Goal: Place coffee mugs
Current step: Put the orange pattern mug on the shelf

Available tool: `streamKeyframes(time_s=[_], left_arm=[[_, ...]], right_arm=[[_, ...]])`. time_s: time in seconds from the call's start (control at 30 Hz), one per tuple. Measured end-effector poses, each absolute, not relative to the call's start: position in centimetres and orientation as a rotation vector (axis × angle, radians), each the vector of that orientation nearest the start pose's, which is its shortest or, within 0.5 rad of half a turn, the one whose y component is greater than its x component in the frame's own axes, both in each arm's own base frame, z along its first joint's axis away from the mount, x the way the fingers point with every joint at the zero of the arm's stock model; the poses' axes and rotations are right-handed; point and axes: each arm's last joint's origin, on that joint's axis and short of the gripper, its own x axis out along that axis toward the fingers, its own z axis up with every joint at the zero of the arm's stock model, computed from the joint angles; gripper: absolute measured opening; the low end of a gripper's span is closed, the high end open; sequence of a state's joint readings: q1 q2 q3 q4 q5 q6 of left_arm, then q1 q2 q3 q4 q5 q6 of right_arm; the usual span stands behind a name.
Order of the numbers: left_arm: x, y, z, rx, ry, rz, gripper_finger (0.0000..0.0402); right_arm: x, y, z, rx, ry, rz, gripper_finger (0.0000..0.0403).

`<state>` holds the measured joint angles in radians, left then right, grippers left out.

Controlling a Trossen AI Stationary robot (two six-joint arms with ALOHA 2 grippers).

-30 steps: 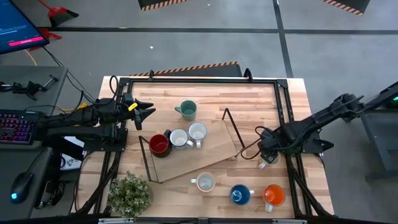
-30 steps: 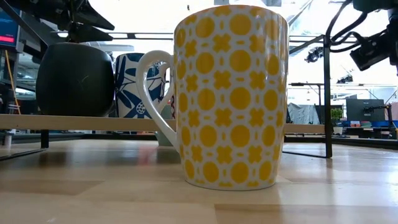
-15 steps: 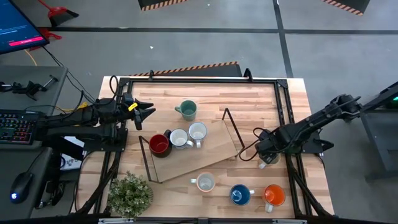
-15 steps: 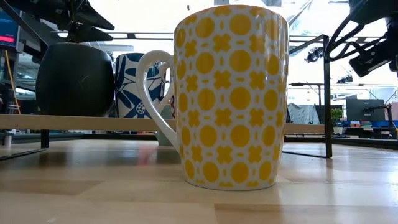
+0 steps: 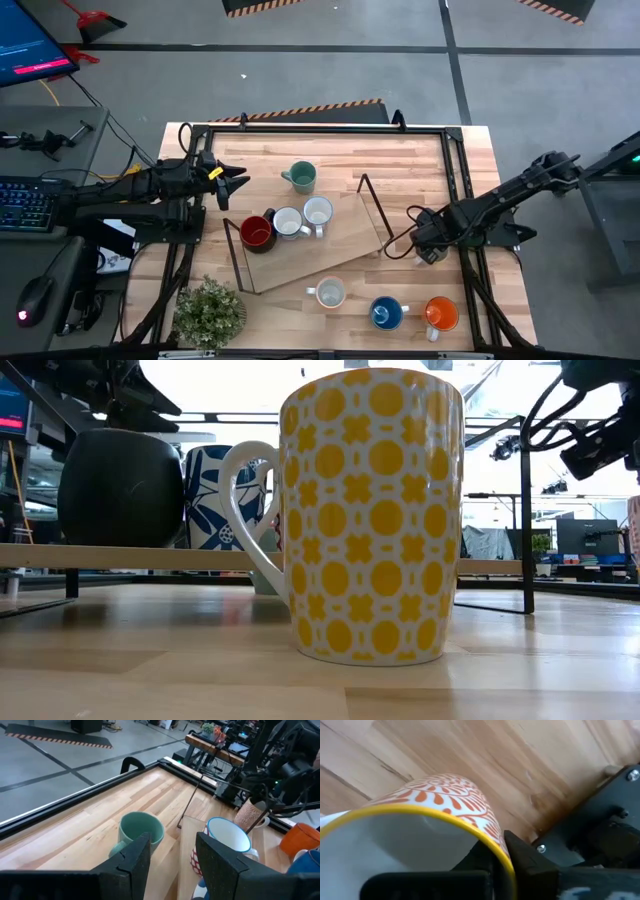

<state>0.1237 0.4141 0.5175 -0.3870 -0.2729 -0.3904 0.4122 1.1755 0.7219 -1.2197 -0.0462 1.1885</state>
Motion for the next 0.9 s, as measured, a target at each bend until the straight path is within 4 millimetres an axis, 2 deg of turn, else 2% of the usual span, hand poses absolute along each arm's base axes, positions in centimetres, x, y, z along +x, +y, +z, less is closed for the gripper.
streamKeyframes(time_s=[0.23, 0.4, 0.6, 0.7, 0.9], left_arm=[[10.6, 2.1, 26.8, -0.361, 0.204, 0.444, 0.0147], [10.6, 2.1, 26.8, -0.361, 0.206, 0.444, 0.0147], [10.6, 2.1, 26.8, -0.357, 0.209, 0.444, 0.0147], [10.6, 2.1, 26.8, -0.344, 0.212, 0.443, 0.0147], [10.6, 2.1, 26.7, -0.343, 0.213, 0.443, 0.0147]], right_arm=[[15.0, 6.7, 21.4, 0.604, 1.542, -0.606, 0.0001], [16.3, 7.4, 25.3, 0.652, 1.471, -0.477, 0.0001], [16.5, 8.0, 31.2, 0.663, 1.43, -0.307, 0.0001], [17.0, 8.1, 33.8, 0.672, 1.304, -0.233, 0.0], [19.4, 7.6, 37.3, 0.567, 0.893, -0.224, 0.0]])
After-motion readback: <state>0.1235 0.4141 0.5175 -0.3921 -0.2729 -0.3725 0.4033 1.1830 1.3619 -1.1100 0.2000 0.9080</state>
